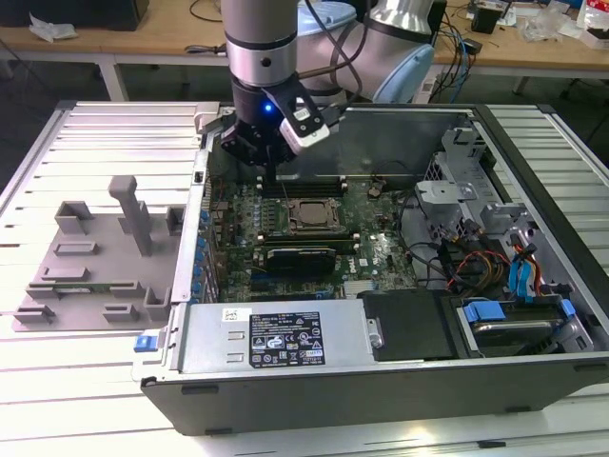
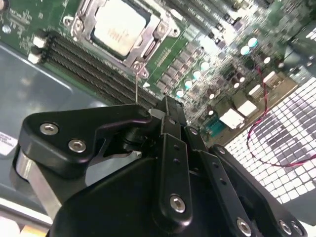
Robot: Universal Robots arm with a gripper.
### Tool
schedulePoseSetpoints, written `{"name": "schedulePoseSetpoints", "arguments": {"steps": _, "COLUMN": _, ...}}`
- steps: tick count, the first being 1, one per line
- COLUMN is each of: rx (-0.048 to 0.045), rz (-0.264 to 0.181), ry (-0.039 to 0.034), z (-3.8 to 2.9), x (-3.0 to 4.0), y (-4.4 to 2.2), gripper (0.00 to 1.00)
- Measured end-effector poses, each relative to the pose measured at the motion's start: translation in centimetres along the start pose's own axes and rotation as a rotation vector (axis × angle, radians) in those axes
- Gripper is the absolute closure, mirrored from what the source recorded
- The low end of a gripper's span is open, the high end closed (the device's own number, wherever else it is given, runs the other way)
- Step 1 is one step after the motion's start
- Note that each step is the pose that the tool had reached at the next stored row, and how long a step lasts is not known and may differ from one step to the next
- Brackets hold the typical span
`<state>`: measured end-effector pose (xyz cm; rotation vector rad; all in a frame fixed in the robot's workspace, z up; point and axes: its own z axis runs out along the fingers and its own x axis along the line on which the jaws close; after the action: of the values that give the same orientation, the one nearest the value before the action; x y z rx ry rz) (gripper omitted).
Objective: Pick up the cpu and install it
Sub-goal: 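Install the first cpu locking lever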
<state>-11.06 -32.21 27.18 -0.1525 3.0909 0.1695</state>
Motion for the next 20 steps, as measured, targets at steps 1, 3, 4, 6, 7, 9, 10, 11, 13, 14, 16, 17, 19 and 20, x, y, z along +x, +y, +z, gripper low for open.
{"name": "schedulePoseSetpoints", "arguments": {"steps": 1, "rx": -0.0103, "rz": 0.000, "ry": -0.0009, "z": 0.02, "x": 0.06, "y": 0.00, "gripper": 0.89}}
{"name": "schedulePoseSetpoints", "arguments": {"steps": 3, "rx": -0.0458, "rz": 0.002, "ry": -0.0046, "z": 0.06, "x": 0.22, "y": 0.01, "gripper": 0.89}}
{"name": "schedulePoseSetpoints", "arguments": {"steps": 4, "rx": -0.0599, "rz": 0.002, "ry": -0.0061, "z": 0.15, "x": 0.28, "y": 0.00, "gripper": 0.89}}
{"name": "schedulePoseSetpoints", "arguments": {"steps": 6, "rx": -0.0688, "rz": 0.002, "ry": -0.0069, "z": 0.79, "x": 0.30, "y": -0.08, "gripper": 0.89}}
{"name": "schedulePoseSetpoints", "arguments": {"steps": 7, "rx": -0.0707, "rz": 0.003, "ry": -0.0071, "z": 0.97, "x": 0.11, "y": -0.09, "gripper": 0.89}}
{"name": "schedulePoseSetpoints", "arguments": {"steps": 9, "rx": -0.0783, "rz": 0.003, "ry": -0.0077, "z": 1.08, "x": 0.04, "y": -0.01, "gripper": 0.89}}
{"name": "schedulePoseSetpoints", "arguments": {"steps": 10, "rx": -0.0870, "rz": 0.003, "ry": -0.0086, "z": 1.12, "x": 0.03, "y": 0.02, "gripper": 0.89}}
{"name": "schedulePoseSetpoints", "arguments": {"steps": 11, "rx": -0.0916, "rz": 0.003, "ry": -0.0092, "z": 1.14, "x": 0.03, "y": 0.04, "gripper": 0.89}}
{"name": "schedulePoseSetpoints", "arguments": {"steps": 13, "rx": -0.0918, "rz": 0.003, "ry": -0.0091, "z": 1.24, "x": -0.28, "y": -0.01, "gripper": 0.89}}
{"name": "schedulePoseSetpoints", "arguments": {"steps": 14, "rx": -0.0918, "rz": 0.003, "ry": -0.0089, "z": 1.26, "x": -0.42, "y": -0.02, "gripper": 0.89}}
{"name": "schedulePoseSetpoints", "arguments": {"steps": 16, "rx": -0.0919, "rz": 0.004, "ry": -0.0067, "z": 1.31, "x": -1.25, "y": -0.11, "gripper": 0.89}}
{"name": "schedulePoseSetpoints", "arguments": {"steps": 17, "rx": -0.0924, "rz": 0.005, "ry": -0.0023, "z": 1.36, "x": -2.16, "y": -0.20, "gripper": 0.89}}
{"name": "schedulePoseSetpoints", "arguments": {"steps": 19, "rx": -0.0929, "rz": 0.006, "ry": 0.0032, "z": 1.44, "x": -3.23, "y": -0.32, "gripper": 0.89}}
{"name": "schedulePoseSetpoints", "arguments": {"steps": 20, "rx": -0.0924, "rz": 0.008, "ry": 0.0050, "z": 1.49, "x": -3.64, "y": -0.37, "gripper": 0.89}}
